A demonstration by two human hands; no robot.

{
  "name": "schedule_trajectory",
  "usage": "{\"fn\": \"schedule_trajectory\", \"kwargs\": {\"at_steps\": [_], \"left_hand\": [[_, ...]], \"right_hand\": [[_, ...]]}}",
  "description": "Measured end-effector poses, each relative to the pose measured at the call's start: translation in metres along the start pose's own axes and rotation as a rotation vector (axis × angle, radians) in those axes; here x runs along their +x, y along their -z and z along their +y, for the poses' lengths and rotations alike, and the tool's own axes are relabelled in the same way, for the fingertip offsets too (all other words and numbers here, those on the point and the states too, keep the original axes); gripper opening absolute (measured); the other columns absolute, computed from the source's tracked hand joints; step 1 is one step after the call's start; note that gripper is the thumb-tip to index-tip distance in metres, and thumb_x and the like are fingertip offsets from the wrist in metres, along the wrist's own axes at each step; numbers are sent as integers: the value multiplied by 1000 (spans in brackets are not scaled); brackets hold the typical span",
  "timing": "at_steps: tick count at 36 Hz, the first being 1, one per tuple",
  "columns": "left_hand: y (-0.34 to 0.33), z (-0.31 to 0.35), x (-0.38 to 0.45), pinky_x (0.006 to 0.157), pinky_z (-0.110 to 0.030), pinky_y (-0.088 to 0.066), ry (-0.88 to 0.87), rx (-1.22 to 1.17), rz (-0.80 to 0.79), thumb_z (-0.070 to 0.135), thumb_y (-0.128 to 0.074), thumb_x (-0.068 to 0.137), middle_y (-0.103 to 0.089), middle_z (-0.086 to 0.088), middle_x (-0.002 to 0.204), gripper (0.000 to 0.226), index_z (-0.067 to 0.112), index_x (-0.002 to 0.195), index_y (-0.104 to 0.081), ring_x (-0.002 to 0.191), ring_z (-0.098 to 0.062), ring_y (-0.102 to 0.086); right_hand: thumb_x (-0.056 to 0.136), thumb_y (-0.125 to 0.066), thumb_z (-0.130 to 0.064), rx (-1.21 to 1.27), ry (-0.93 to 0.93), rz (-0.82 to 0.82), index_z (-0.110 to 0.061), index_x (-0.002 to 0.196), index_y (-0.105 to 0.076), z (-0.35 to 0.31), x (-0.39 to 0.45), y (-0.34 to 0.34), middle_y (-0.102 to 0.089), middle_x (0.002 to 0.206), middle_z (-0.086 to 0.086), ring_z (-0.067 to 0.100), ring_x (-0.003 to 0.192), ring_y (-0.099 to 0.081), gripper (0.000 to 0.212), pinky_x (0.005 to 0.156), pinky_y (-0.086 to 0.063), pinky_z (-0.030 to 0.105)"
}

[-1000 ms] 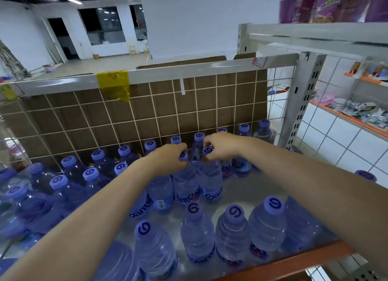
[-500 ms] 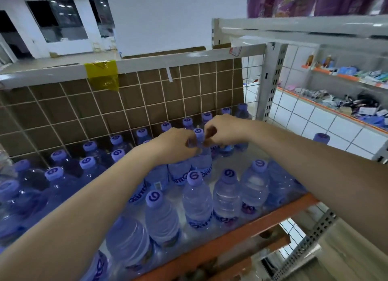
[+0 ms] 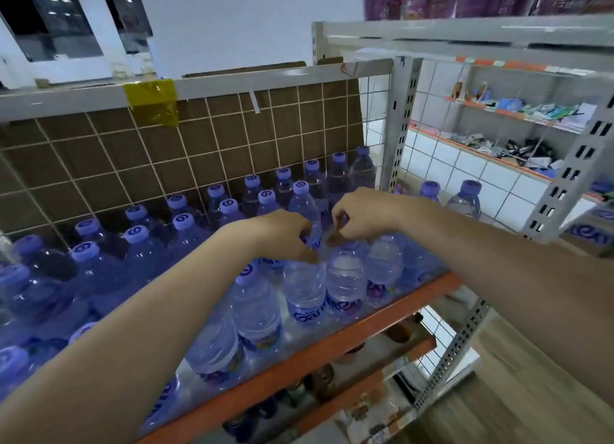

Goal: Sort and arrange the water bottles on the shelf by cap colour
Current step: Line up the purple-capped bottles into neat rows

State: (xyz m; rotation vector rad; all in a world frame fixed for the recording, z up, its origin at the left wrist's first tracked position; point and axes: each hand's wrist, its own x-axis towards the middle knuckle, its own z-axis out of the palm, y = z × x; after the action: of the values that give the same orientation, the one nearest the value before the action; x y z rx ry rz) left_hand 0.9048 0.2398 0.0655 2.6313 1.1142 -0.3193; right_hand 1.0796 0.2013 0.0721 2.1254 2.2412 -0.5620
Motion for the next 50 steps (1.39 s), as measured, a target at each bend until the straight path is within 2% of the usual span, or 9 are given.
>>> {"fn": "schedule_trajectory", "kwargs": {"at_steps": [5, 13, 18, 21, 32, 34, 38, 43, 50], "left_hand": [[-6, 2, -2, 69, -31, -41, 5, -47, 28, 38, -61, 90, -52, 4, 86, 26, 17, 104, -55, 79, -19, -52], [0, 4, 3, 62, -28, -36, 90, -118, 40, 34, -63, 86, -58, -6, 92, 27, 12, 101, -58, 70, -15, -46], [13, 5, 13, 60, -28, -32, 176, -162, 110, 31, -64, 84, -48, 2, 78, 27, 9, 97, -58, 69, -16, -44], [23, 9, 21, 55, -28, -29, 212, -134, 185, 28, -64, 83, -44, 1, 71, 22, 10, 76, -51, 63, -15, -40], [32, 29, 72, 49, -24, -25, 256, -201, 372, 31, -63, 85, -36, 3, 61, 40, 15, 60, -35, 53, -10, -32], [30, 35, 85, 48, -24, -28, 270, -246, 401, 30, -63, 85, -40, 3, 62, 36, 14, 63, -39, 54, -11, -37], [27, 39, 112, 58, -30, -38, 287, -282, 435, 29, -61, 85, -51, -1, 71, 24, 8, 77, -51, 69, -20, -52], [28, 42, 139, 61, -30, -37, 337, -238, 461, 30, -53, 92, -52, -5, 81, 22, 10, 85, -45, 74, -24, -50], [30, 30, 159, 63, -33, -36, 337, -114, 435, 31, -47, 97, -48, -2, 79, 20, 11, 97, -43, 78, -27, -51]], "right_hand": [[85, -73, -36, 40, 38, -87, -10, 103, -64, 2, -6, -9, -63, 72, 6, 20, 59, -66, 34, 58, -58, 31], [86, -69, -28, 55, 146, -29, -5, 80, -54, 14, 12, 2, -56, 65, 7, 20, 50, -57, 28, 53, -53, 31], [80, -67, -31, 78, 224, 133, -10, 65, -47, 22, 24, 22, -47, 57, 5, 19, 50, -46, 33, 51, -38, 30], [79, -66, -32, 109, 245, 204, -15, 55, -38, 27, 32, 36, -34, 53, 2, 17, 52, -32, 41, 52, -26, 30], [79, -69, -38, 106, 171, 322, -6, 72, -63, 70, 65, 57, -63, 72, 9, 21, 68, -55, 33, 53, -36, 29], [80, -69, -39, 87, 167, 309, -2, 81, -66, 79, 72, 56, -67, 78, 13, 22, 69, -55, 36, 55, -37, 30], [84, -65, -31, 87, 153, 307, -13, 67, -48, 99, 87, 53, -52, 65, 3, 24, 62, -50, 30, 55, -33, 33], [86, -53, -11, 85, 145, 284, 7, 90, -61, 119, 103, 53, -65, 88, 21, 37, 82, -61, 20, 65, -45, 42], [86, -61, -15, 36, 168, 223, -3, 88, -61, 136, 121, 56, -62, 84, 11, 29, 82, -60, 12, 66, -43, 35]]}}
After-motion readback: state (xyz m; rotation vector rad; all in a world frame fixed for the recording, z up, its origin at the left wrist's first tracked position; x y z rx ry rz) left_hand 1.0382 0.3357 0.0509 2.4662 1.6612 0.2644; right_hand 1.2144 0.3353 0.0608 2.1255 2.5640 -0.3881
